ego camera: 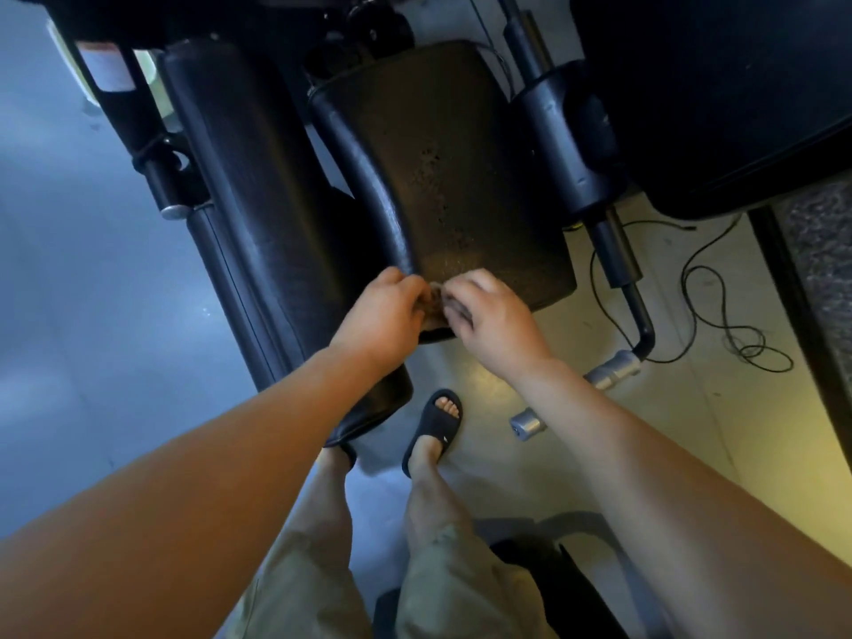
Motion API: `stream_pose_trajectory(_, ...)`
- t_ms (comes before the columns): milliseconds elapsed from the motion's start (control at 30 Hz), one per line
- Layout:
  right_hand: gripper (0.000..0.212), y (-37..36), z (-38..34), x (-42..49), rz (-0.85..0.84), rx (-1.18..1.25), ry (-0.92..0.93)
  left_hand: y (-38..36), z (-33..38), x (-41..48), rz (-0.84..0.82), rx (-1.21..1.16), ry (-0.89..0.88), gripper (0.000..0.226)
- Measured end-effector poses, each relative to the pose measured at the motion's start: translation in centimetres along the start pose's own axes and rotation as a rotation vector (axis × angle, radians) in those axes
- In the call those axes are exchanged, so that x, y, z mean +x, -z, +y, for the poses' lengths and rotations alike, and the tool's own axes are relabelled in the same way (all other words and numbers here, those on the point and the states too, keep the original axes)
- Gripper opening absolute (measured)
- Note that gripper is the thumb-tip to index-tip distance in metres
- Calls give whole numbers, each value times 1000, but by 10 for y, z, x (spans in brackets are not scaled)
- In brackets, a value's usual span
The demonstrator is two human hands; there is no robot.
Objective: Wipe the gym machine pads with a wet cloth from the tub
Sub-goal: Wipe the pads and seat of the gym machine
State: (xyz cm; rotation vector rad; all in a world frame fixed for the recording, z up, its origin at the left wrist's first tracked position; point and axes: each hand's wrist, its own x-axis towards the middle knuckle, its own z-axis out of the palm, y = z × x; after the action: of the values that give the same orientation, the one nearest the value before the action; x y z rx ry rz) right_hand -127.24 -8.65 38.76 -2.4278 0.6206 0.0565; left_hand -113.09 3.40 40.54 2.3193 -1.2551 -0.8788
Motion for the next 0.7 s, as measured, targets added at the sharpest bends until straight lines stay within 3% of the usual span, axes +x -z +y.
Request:
stream_pose_trajectory(200,17,10,4,16,-59,-36,99,4,1,12,17,14,-17,14)
stream_pose_trajectory(400,15,12,1,49,119,21,-27,16,0,43,146,15,28,15)
stream_pose_trajectory(700,12,-1,10,-17,-9,71,44,-10,-4,-11,-60,85,-125,18)
